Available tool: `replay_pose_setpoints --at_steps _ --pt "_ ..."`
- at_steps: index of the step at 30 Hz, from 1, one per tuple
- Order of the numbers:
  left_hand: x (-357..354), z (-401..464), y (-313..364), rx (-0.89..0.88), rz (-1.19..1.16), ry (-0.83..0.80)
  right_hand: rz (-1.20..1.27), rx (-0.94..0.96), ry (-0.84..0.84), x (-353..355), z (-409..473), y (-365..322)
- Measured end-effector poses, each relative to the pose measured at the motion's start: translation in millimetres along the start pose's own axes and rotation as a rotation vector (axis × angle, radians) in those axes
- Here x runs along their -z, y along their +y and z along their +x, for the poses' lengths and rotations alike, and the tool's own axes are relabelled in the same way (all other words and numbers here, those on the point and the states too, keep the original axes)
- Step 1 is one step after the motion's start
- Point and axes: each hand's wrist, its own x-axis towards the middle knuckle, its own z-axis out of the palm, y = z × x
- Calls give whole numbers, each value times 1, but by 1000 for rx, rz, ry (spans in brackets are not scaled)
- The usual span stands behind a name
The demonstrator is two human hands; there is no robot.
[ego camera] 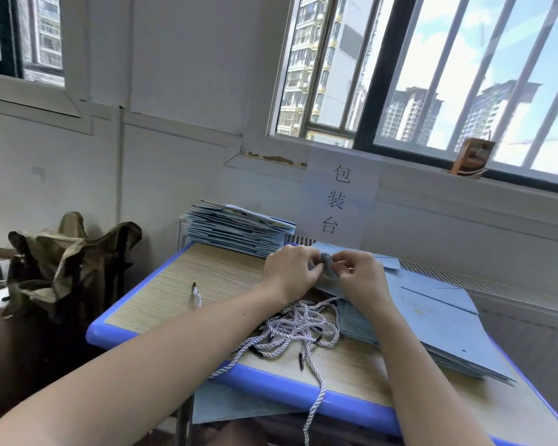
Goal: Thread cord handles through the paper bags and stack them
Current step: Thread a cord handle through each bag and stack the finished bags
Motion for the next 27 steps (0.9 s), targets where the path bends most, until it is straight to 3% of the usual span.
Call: replay_pose_setpoints --at_steps 10,22,27 --pt "2 6 -5 -29 -11 -37 40 32 28 -1 2 1" --pt "-4 9 -12 -85 -174 -82 72 -63 13 -1 4 9" --pt "-1 9 -13 -79 -286 63 75 -77 -17 -1 4 8"
